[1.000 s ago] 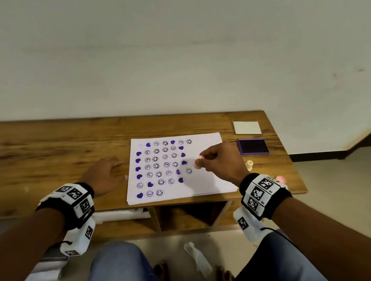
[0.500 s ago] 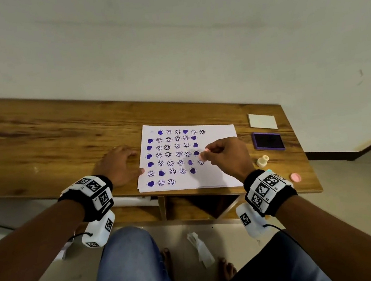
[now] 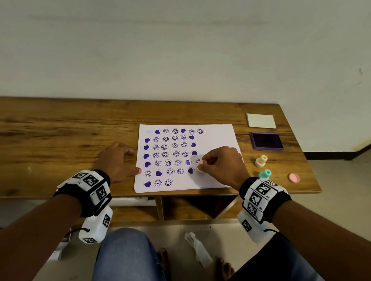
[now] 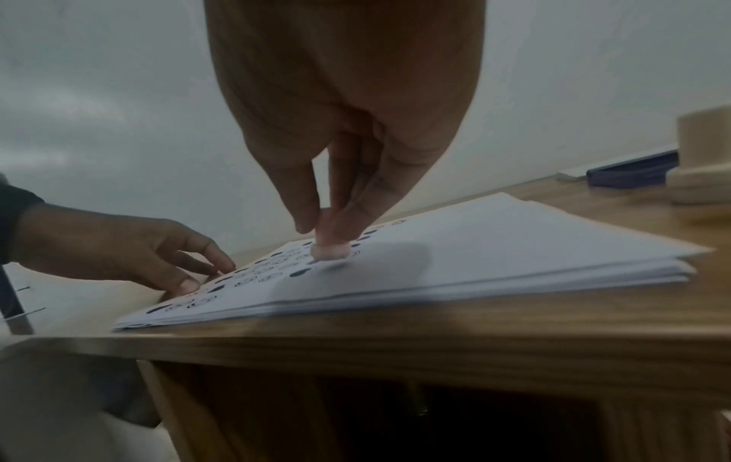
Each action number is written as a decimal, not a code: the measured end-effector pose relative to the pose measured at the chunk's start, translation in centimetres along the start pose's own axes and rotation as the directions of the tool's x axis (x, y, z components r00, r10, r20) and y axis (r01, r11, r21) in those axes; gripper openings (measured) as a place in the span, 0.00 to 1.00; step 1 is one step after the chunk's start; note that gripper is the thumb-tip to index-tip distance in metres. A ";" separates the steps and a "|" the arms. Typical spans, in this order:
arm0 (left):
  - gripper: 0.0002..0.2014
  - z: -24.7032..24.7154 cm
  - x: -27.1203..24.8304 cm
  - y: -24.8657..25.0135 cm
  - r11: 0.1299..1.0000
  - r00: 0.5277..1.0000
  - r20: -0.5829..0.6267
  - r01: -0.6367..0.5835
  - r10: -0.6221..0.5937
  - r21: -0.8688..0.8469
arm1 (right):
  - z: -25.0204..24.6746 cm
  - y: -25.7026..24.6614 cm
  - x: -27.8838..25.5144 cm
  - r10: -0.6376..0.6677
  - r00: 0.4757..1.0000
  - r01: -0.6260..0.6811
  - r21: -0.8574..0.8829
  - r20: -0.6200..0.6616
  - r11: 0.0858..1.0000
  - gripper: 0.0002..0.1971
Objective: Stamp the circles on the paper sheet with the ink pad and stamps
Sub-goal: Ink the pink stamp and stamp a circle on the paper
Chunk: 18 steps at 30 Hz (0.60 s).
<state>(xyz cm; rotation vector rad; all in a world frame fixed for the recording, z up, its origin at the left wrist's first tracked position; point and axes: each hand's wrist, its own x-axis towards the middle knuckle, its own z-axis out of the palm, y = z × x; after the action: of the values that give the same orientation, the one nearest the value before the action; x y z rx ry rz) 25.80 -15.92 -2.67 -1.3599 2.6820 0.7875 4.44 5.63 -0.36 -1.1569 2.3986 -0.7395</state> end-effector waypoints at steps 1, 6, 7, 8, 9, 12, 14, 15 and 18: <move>0.32 0.0 0.0 0.0 1.000 1.000 -0.004 -0.001 0.001 -0.011 | 0.1 0.0 0.0 -0.003 1.000 0.003 -0.010 -0.001 1.000 0.14; 0.31 0.0 -0.1 0.1 0.999 1.000 -0.014 0.008 -0.009 -0.032 | 0.7 -0.1 0.3 0.029 0.999 -0.028 -0.030 0.025 0.999 0.13; 0.31 0.0 -0.1 0.1 0.999 1.000 -0.018 0.009 -0.010 -0.039 | 0.7 -0.2 0.3 0.033 0.999 -0.031 -0.052 0.034 0.998 0.13; 0.31 0.0 -0.1 0.1 0.999 1.000 -0.020 0.010 -0.011 -0.044 | 0.7 -0.4 0.5 0.038 0.998 -0.034 -0.074 0.043 0.997 0.13; 0.31 0.0 -0.1 0.1 0.999 1.000 -0.023 0.011 -0.012 -0.049 | 0.6 -0.7 0.7 0.046 0.997 -0.041 -0.092 0.055 0.995 0.13; 0.31 0.0 -0.1 0.0 0.998 0.999 -0.031 0.008 -0.010 -0.069 | 0.2 -1.4 1.3 0.073 0.992 -0.058 -0.142 0.101 0.988 0.12; 0.31 0.1 -0.1 0.1 0.998 0.999 -0.038 0.005 -0.007 -0.068 | 0.1 -1.6 1.8 0.100 0.986 -0.080 -0.148 0.130 0.986 0.11; 0.31 0.2 -0.1 0.1 0.998 0.999 -0.037 0.007 -0.010 -0.064 | 0.0 -1.6 2.0 0.113 0.984 -0.093 -0.144 0.140 0.985 0.11; 0.32 0.2 0.0 0.2 0.998 0.999 -0.034 0.012 -0.014 -0.054 | 0.1 -1.7 2.2 0.121 0.980 -0.098 -0.151 0.155 0.984 0.12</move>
<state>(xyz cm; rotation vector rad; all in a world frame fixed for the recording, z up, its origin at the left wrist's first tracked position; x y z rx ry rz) 25.64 -15.72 -2.71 -1.4132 2.6935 0.8483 4.19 2.94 0.33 -1.0828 2.3852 -0.4263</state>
